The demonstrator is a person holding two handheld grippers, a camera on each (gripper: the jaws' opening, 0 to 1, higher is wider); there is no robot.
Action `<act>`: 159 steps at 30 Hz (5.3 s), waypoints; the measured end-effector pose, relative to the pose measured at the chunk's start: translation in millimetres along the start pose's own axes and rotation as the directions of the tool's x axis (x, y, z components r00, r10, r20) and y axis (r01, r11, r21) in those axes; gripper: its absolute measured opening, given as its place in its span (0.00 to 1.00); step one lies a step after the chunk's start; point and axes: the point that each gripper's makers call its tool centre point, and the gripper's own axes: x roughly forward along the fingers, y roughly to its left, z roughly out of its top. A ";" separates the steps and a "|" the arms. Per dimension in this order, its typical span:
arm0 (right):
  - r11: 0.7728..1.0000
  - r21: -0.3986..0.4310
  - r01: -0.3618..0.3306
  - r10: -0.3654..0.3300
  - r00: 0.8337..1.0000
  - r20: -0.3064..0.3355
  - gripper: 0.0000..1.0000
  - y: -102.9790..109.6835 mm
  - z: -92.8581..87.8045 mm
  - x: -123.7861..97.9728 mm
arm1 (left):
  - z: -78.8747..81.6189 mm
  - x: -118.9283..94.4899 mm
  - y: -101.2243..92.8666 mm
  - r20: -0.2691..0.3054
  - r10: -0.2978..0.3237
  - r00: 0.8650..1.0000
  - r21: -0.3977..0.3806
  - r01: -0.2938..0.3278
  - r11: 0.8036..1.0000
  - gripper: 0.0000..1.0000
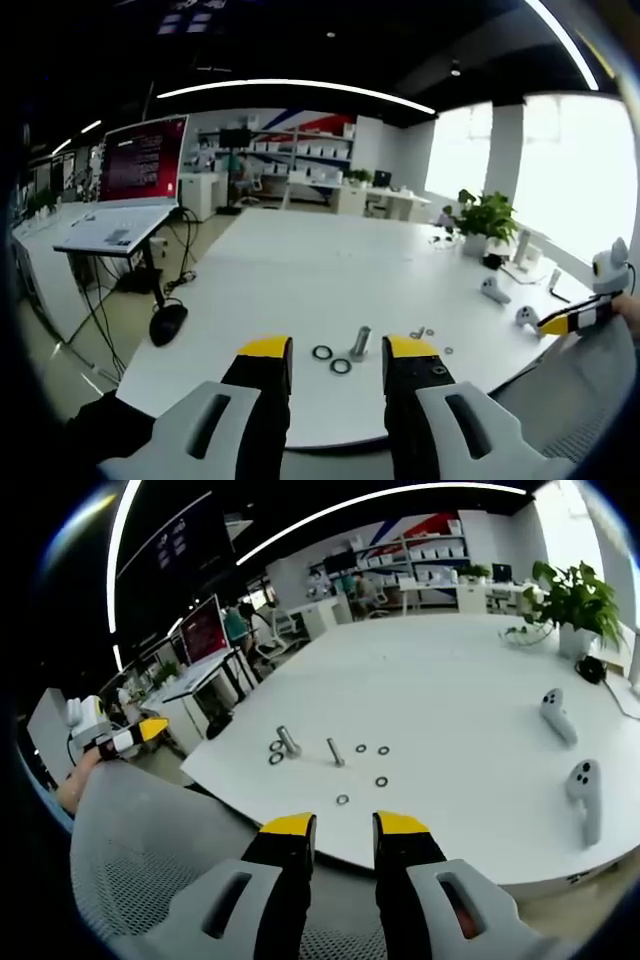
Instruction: Place the washer onto the threaded stud by aligning its center hole with the stud, sliding it down to the base, and recovering from edge contact or off-axis alignment until the washer reaches the visible bottom stop.
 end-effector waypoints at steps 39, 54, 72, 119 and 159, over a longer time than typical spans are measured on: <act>0.993 -0.073 -0.089 0.079 0.988 -0.135 0.25 14.0 -22.0 0.8 | -0.3 -4.1 -4.7 0.021 -0.012 1.000 -0.013 0.012 1.000 0.33; 0.931 -0.283 -0.230 0.146 0.946 -0.289 0.28 27.4 -28.5 2.4 | 3.0 -4.5 -2.2 0.042 -0.020 0.999 -0.017 0.020 1.000 0.33; 0.752 -0.515 -0.413 0.155 0.869 -0.471 0.28 20.9 13.3 65.9 | 3.4 -4.6 -5.1 0.040 -0.031 0.999 -0.017 0.031 0.999 0.31; 0.515 -0.560 -0.649 0.001 0.653 -0.757 0.26 7.9 -55.5 182.3 | 1.9 -5.0 -4.5 0.037 -0.025 0.999 -0.014 0.026 1.000 0.32; 0.391 -0.664 -0.637 -0.058 0.703 -0.709 0.14 10.2 -47.7 181.5 | 1.7 -4.9 -3.5 0.035 -0.022 0.999 -0.013 0.023 1.000 0.32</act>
